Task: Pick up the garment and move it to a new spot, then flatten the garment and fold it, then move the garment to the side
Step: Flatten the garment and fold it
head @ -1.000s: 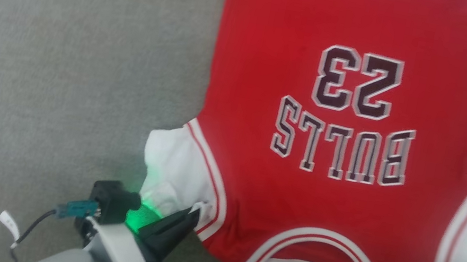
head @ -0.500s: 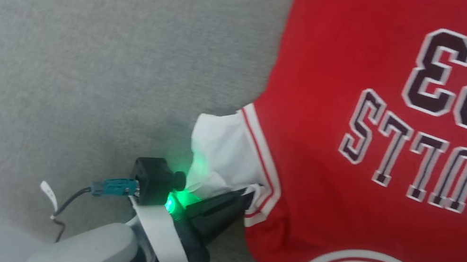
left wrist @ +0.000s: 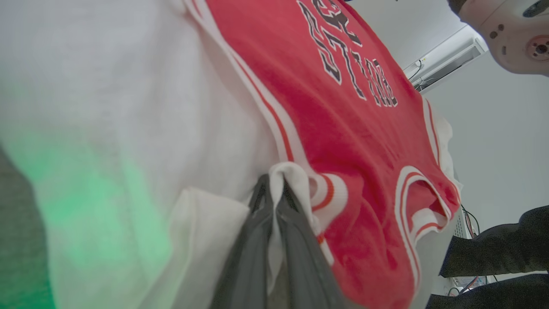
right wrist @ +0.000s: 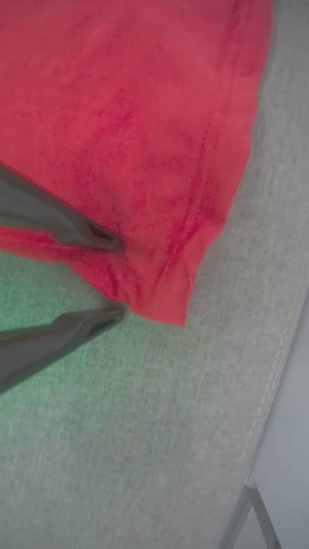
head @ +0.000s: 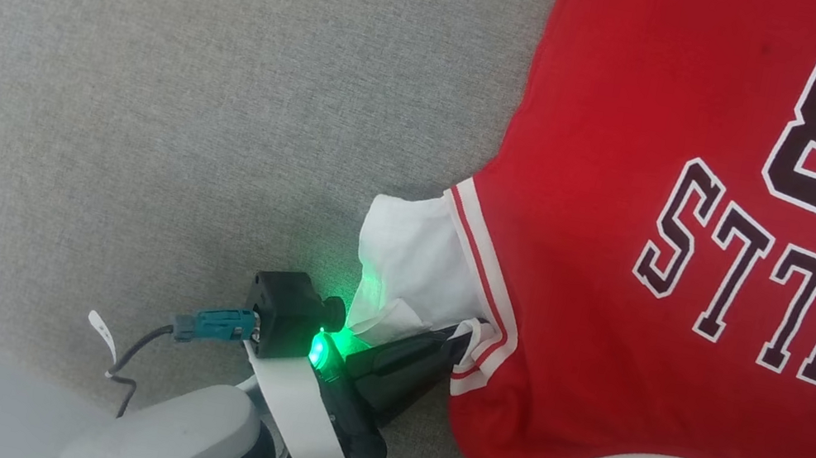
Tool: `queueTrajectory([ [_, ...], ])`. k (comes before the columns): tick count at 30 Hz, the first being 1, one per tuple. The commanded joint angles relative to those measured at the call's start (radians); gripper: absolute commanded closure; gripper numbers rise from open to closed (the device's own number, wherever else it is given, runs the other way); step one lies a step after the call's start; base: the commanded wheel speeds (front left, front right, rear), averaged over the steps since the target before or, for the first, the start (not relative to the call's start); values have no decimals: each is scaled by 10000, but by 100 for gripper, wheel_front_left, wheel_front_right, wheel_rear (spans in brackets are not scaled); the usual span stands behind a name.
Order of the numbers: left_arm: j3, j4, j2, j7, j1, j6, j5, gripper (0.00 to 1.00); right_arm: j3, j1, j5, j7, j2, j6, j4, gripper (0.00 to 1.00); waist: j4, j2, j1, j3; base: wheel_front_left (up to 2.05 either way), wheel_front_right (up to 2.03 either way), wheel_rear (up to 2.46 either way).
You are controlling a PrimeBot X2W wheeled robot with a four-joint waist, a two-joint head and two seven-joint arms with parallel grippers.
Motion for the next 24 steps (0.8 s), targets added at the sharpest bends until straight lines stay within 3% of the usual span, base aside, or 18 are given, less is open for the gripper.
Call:
queueTrajectory([
  [1, -228, 979, -335, 348, 1, 98, -227, 100, 246, 771, 70, 152, 328, 4, 238, 100, -35, -1, 1, -26, 0, 0, 0],
  [11, 368, 785, 59, 269, 454, 95, -17, 100, -92, 1473, 758, -1413, 164, 1, -588, 100, -566, -1, 1, -1105, 0, 0, 0],
  [24, 1525, 353, 1017, 196, 1918, 67, -43, 100, 439, 6294, 3258, -2629, -1791, -2, -5053, 100, -2035, -1, 1, -3083, 0, 0, 0],
])
